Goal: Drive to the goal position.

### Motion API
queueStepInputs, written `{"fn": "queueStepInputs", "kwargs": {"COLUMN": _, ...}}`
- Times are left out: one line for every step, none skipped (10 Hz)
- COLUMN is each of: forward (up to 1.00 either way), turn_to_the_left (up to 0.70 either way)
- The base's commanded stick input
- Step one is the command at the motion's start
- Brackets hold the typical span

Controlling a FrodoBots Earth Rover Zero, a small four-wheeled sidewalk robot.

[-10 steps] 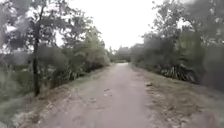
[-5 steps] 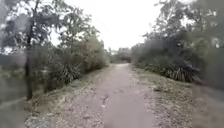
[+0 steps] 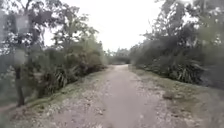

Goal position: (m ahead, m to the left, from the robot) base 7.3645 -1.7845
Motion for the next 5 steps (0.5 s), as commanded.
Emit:
{"fn": "queueStepInputs", "kwargs": {"forward": 0.70, "turn_to_the_left": 0.00}}
{"fn": "queueStepInputs", "kwargs": {"forward": 0.70, "turn_to_the_left": 0.00}}
{"fn": "queueStepInputs", "kwargs": {"forward": 0.70, "turn_to_the_left": -0.17}}
{"fn": "queueStepInputs", "kwargs": {"forward": 0.70, "turn_to_the_left": -0.35}}
{"fn": "queueStepInputs", "kwargs": {"forward": 0.70, "turn_to_the_left": -0.30}}
